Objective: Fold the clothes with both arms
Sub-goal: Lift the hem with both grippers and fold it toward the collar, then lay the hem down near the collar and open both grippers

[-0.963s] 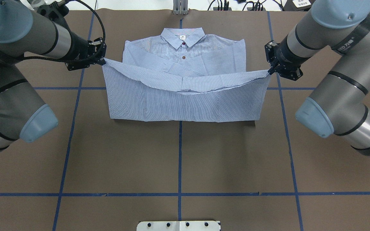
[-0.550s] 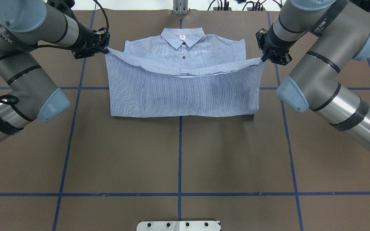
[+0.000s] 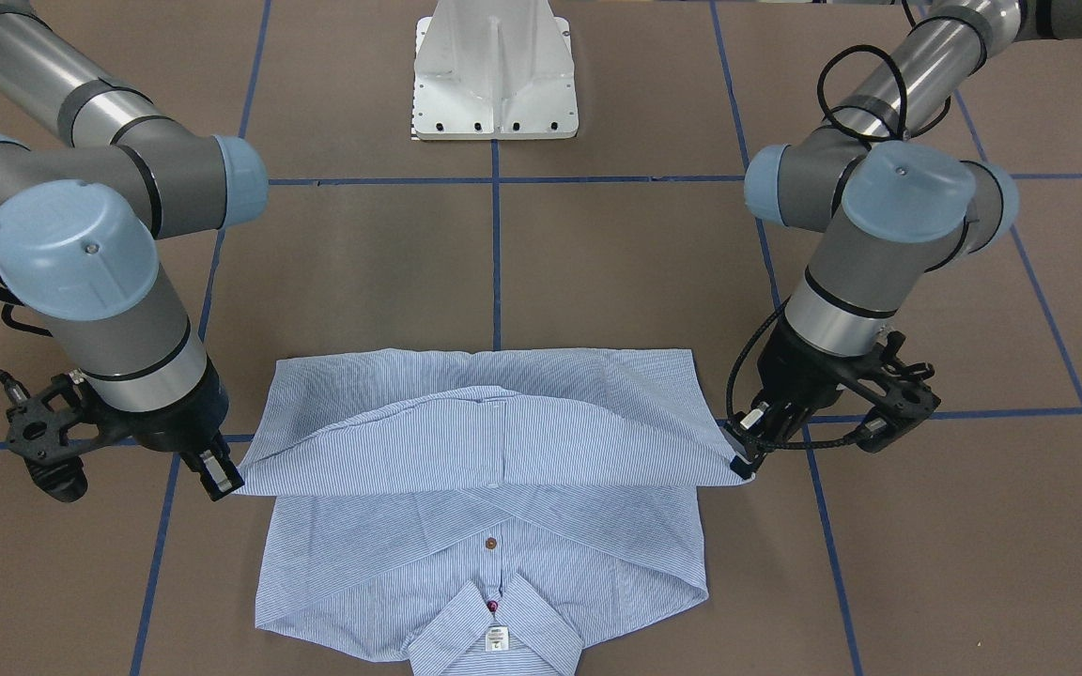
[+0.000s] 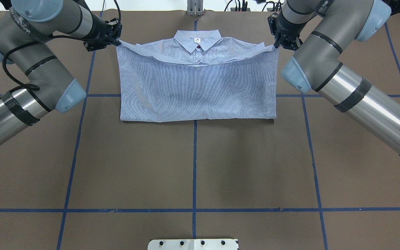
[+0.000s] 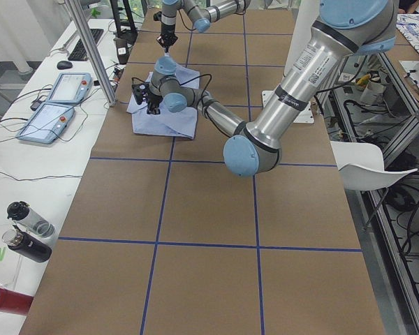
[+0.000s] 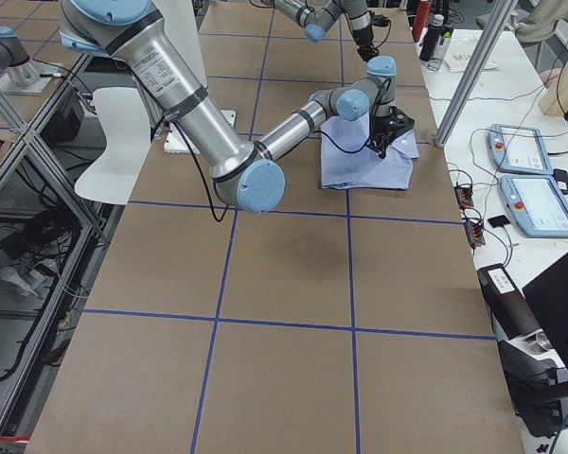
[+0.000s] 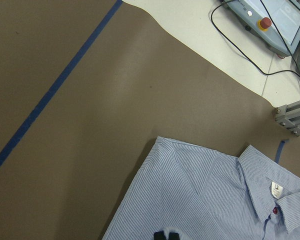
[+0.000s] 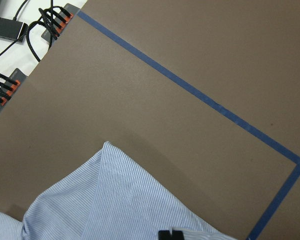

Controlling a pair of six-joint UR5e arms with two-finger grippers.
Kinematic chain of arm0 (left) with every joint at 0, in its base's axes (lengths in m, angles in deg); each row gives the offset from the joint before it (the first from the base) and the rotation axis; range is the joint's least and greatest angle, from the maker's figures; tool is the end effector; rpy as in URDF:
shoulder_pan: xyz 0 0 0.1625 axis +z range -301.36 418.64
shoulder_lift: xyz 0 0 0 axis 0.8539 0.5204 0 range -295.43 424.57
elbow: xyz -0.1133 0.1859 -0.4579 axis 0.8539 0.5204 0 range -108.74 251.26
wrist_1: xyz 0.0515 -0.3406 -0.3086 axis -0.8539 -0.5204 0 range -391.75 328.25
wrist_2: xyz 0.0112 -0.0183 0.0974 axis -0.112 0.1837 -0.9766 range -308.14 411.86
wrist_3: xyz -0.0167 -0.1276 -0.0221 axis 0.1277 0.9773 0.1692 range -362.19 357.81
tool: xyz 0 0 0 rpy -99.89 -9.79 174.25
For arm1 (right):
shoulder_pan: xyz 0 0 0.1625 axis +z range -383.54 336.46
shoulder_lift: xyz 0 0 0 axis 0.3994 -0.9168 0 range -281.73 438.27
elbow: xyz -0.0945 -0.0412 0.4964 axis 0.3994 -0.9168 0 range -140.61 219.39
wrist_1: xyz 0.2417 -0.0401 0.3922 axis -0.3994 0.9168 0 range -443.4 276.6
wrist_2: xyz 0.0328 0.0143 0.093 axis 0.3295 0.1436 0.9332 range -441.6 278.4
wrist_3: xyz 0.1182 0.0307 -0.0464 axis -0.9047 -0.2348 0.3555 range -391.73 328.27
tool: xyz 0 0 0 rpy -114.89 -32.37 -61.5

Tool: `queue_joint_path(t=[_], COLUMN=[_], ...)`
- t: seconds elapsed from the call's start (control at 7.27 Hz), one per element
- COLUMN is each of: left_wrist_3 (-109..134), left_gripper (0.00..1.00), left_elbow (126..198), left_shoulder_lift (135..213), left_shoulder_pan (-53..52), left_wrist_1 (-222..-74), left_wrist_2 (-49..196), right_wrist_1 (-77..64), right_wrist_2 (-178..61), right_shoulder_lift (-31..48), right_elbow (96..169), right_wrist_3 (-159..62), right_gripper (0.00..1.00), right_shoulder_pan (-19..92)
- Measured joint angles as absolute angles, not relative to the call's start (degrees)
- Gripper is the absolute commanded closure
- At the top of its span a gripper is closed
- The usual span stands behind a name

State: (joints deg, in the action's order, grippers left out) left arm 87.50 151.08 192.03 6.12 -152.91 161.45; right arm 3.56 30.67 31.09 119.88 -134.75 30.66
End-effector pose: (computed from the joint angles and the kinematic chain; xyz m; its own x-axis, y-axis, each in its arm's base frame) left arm 0.4517 -0.7361 0.3414 0.3216 -0.4108 -0.8531 0.5719 0.8023 -0.1708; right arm -0.4390 -0.7519 0.3294 0.3195 0.7995 0.5086 -0.7094 0.5576 -0.4310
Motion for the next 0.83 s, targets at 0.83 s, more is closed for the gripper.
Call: queue_joint_path(t=[0.83], left_wrist_3=[87.41], left_gripper=[1.0], left_elbow=[134.37], left_shoulder_lift=[198.45], left_shoulder_pan=[6.81], left_wrist_1=[-162.71], left_wrist_2=[158.93], right_wrist_1=[-4.64], right_wrist_2=[28.32], right_shoulder_lift=[34.7], right_elbow=[106.7], right_wrist_3=[-134.59], right_gripper=[1.0], right_shoulder_pan=[30.18])
